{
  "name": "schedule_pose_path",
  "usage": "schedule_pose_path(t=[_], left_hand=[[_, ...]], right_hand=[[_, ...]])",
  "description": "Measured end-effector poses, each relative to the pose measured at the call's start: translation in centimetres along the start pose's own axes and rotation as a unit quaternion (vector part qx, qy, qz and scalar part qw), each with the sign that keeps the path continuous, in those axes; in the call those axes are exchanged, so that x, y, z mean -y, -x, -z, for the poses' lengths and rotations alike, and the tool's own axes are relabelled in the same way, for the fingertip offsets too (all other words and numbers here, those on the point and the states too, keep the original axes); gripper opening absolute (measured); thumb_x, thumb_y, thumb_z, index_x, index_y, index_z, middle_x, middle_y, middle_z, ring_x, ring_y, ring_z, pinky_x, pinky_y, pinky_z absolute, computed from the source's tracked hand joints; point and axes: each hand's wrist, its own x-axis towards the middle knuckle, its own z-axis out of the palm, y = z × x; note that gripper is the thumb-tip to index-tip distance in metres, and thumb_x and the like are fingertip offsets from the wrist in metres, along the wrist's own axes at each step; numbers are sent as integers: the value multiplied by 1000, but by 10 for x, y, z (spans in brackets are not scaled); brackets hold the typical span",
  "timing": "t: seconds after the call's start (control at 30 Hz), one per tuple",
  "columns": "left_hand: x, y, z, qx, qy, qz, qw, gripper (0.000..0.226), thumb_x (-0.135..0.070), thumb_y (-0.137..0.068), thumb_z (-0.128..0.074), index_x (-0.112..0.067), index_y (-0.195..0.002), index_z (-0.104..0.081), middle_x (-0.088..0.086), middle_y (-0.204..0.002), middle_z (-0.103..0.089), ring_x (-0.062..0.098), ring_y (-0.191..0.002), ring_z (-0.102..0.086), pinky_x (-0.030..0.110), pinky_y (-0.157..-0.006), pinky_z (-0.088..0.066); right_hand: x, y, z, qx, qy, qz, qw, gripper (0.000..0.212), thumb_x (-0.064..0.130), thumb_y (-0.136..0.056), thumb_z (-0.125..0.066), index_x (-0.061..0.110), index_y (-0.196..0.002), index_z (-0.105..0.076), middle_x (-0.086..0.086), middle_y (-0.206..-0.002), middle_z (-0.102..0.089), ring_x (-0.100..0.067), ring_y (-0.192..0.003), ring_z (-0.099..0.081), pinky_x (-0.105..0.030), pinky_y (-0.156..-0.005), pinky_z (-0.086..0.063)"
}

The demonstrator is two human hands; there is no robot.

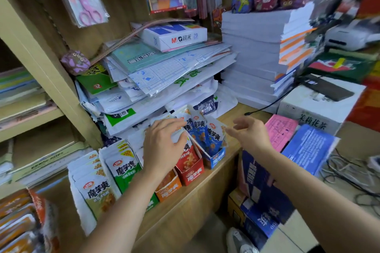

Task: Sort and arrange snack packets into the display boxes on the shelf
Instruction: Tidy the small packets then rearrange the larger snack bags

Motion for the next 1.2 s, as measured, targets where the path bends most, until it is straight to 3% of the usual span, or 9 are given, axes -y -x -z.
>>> schedule_pose_path(t=[0.17, 0.33, 0.4, 0.5, 0.63, 0.8, 0.9, 1.03, 1.2], left_hand=[[-32, -27, -21, 59, 1, -18, 998, 24, -23, -93, -67, -30, -115, -74, -12, -113, -73, 11, -107, -62, 30, -94, -45], [-32, -71, -49, 206, -159, -44, 965, 44, -29, -96, -62, -34, -140, -56, -10, -141, -56, 19, -128, -47, 36, -101, -39], [-22, -89, -52, 252, -214, -53, 942, 35, -31, -95, -64, -38, -129, -63, -10, -132, -61, 22, -123, -52, 40, -99, -42], [-11, -107, -51, 231, -211, -43, 949, 12, -29, -90, -71, -37, -98, -74, -12, -104, -70, 20, -103, -62, 39, -90, -48], [-4, -106, -48, 188, -171, -50, 966, 3, -33, -89, -74, -37, -90, -75, -9, -96, -69, 19, -98, -57, 34, -74, -38], [-4, -93, -40, 132, 50, 36, 989, 8, -36, -83, -79, -30, -79, -75, -13, -73, -70, 4, -70, -64, 28, -60, -48], [-4, -78, -44, 108, 73, 41, 991, 12, -34, -79, -83, -33, -87, -74, -18, -80, -71, 2, -72, -63, 25, -61, -53], [2, -75, -47, 156, 30, 6, 987, 22, -35, -83, -80, -40, -104, -74, -23, -94, -67, -3, -81, -59, 28, -68, -49], [9, -80, -47, 155, -60, -20, 986, 7, -42, -87, -73, -36, -83, -74, -11, -72, -68, 13, -72, -62, 31, -63, -47]], right_hand=[[-7, -15, -15, 121, 83, 19, 989, 31, 29, -83, -81, 18, -109, -69, 4, -95, -72, -11, -83, -67, -29, -67, -58], [-16, -25, -16, 90, 95, 63, 989, 17, 14, -90, -71, 16, -107, -73, -1, -91, -71, -22, -83, -67, -39, -74, -59], [-18, -35, -16, 67, 77, 80, 992, 14, 10, -90, -67, 15, -101, -74, -6, -83, -71, -22, -71, -62, -37, -65, -54], [-22, -52, -18, 39, 49, 75, 995, 10, 12, -88, -63, 7, -95, -69, -16, -84, -70, -32, -68, -61, -47, -65, -58], [-25, -63, -22, 15, -7, 48, 999, 12, 15, -91, -65, 7, -81, -66, -17, -83, -69, -34, -75, -67, -55, -69, -58], [-23, -63, -26, 61, -8, 68, 996, 21, 18, -93, -68, 0, -82, -64, -9, -66, -54, -21, -58, -47, -31, -56, -41], [-18, -61, -26, 140, -2, 86, 986, 13, 17, -91, -70, 14, -79, -71, -7, -72, -67, -15, -65, -54, -37, -62, -48], [-14, -58, -18, 172, 4, 89, 981, 8, 21, -91, -73, 19, -98, -77, 7, -83, -74, -8, -71, -64, -31, -72, -54], [-15, -48, -9, 208, -21, 62, 976, 65, 22, -79, -84, 22, -136, -55, 4, -117, -70, -6, -93, -70, -27, -84, -57]])
